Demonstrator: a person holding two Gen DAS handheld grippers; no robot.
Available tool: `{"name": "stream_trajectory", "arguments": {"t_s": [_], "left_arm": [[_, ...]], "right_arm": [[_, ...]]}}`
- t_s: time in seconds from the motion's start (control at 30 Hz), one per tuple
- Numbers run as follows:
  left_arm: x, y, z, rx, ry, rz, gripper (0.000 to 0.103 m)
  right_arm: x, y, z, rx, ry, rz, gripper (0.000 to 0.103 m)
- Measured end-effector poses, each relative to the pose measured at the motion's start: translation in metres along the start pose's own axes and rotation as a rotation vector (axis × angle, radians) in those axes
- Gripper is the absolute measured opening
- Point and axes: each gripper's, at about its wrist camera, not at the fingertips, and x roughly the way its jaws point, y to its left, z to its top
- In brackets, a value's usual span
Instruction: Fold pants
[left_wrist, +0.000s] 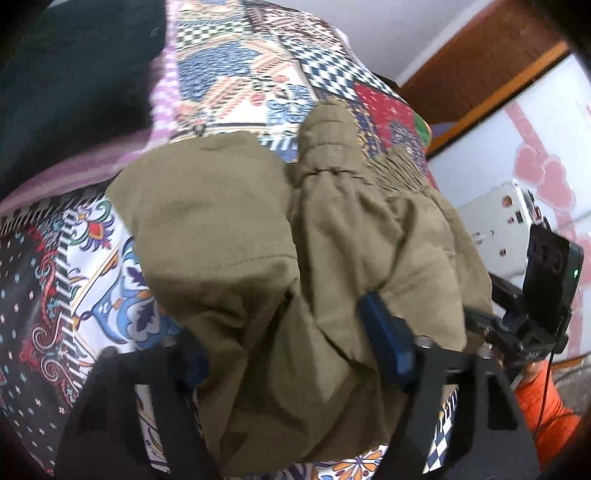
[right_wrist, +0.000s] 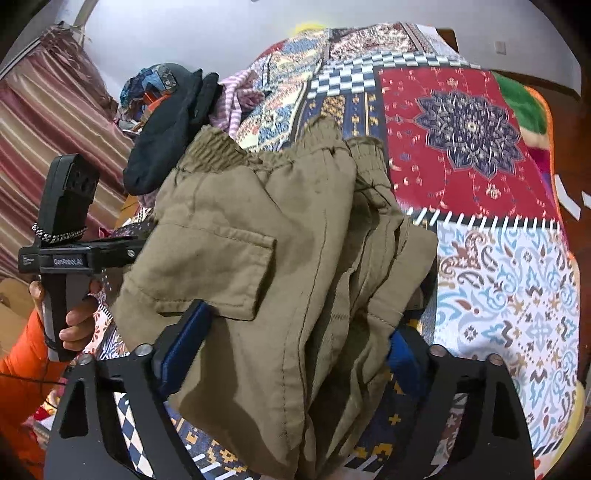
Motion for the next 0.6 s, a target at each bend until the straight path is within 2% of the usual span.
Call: {"name": "stream_trajectory", "arguments": {"t_s": [0.03,0.1,0.13,0.23,0.3,0.37,0.43,0.5,0.6], "left_arm": [[0.001,-0.003,0.001,0.011,0.004,0.010,0.062],[0.001,-0.010,0.000,0.031,0.009,0.014,0.053],[0.002,-0.014,0.001,0.036,0.010,0.018,0.049],[0.002,-0.019,0.002,0.055,0.009,0.041,0.049],[0.000,-0.013,0.003,0.030,0.019,0.024,0.050],[-0.006,-0.004,0.003,-0.001,0.026,0.008,0.056],[-0.014,0.005,0.000,-0.012,0.044,0.017,0.077],[-0.024,0.016,-0.002,-0.040,0.052,0.000,0.086],[-0.043,0.030,-0.009,-0.064,0.026,-0.002,0.092]], "right_arm": [[-0.001,0.001,0.001,-0.009,-0.005,0.002,0.074],[-0.002,0.006,0.004,-0.039,-0.023,-0.008,0.062],[-0.002,0.009,0.005,-0.055,-0.027,-0.015,0.060],[0.001,0.017,0.010,-0.094,-0.028,-0.039,0.058],[0.001,0.015,0.012,-0.091,-0.023,-0.035,0.058],[0.000,0.010,0.012,-0.077,-0.017,-0.028,0.057],[-0.001,0.005,0.010,-0.060,-0.013,-0.021,0.057],[-0.002,0.002,0.008,-0.053,-0.007,-0.017,0.058],[-0.002,-0.002,0.006,-0.036,-0.006,-0.002,0.060]]}}
